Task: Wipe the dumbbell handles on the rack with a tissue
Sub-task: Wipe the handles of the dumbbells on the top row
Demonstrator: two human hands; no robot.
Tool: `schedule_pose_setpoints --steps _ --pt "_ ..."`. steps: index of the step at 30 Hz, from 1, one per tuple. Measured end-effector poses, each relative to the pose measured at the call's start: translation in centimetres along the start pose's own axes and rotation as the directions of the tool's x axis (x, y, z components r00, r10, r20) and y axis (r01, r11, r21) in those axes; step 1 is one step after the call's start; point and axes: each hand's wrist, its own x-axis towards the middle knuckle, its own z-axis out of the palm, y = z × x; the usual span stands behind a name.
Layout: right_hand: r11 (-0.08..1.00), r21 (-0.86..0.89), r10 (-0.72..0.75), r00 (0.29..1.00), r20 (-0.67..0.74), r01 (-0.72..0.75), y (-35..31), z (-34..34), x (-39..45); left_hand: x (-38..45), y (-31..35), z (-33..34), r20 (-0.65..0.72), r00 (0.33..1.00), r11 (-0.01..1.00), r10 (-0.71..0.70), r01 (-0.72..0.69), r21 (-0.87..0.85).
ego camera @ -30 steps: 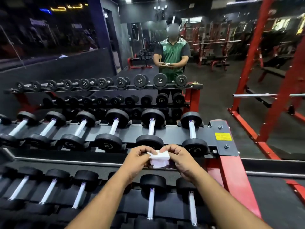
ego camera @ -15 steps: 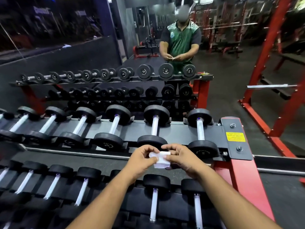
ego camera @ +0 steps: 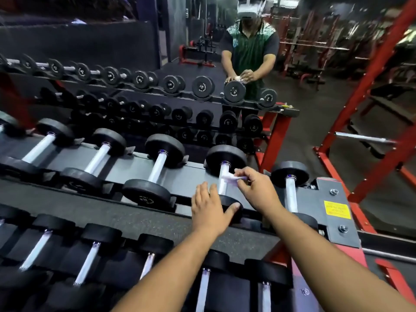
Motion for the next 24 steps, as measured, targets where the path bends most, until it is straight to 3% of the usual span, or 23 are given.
schedule_pose_setpoints --steps 4,6,9,12,13,17,18,22,24 --pt "0.974 -0.189 -0.119 0.991 0.061 0.128 1.6 2.1 2.3 0.0 0.6 0.5 -0.007 0.999 0.998 -0.053 0.053 -0.022" --pt "0.945 -0.236 -0.167 0.956 0.241 0.225 2.6 2.9 3.0 -0.7 1.0 0.7 -0.015 0.997 0.997 -0.08 0.08 -0.002" --pt "0.829 -0.199 -0.347 0.758 0.552 0.523 4.3 3.2 4.3 -1.1 1.3 0.8 -0.01 0.997 0.996 -0.079 0.079 0.04" --pt "0.575 -0.144 -0.536 0.504 0.677 0.805 6.3 2.4 6.0 -0.7 1.9 0.6 0.06 0.991 0.991 -0.123 0.119 0.06" --pt "0.529 -0.153 -0.552 0.475 0.685 0.835 6.8 2.4 6.6 -0.5 2.1 0.4 0.084 0.986 0.989 -0.143 0.138 0.056" --pt "0.612 -0.34 -0.39 0.646 0.656 0.714 7.0 2.9 7.2 -0.1 2.7 -0.2 0.137 0.971 0.981 -0.194 0.187 0.06" --pt "0.636 -0.33 -0.384 0.658 0.648 0.697 6.7 3.0 6.8 -0.1 2.7 -0.3 0.145 0.969 0.979 -0.199 0.192 0.063" --pt "0.586 -0.171 -0.455 0.496 0.74 0.792 7.1 2.8 5.0 0.0 2.9 -0.6 0.178 0.959 0.975 -0.219 0.208 0.078" --pt "0.566 -0.23 -0.446 0.529 0.722 0.792 7.4 2.2 5.7 0.2 3.2 -0.9 0.198 0.952 0.972 -0.232 0.222 0.074"
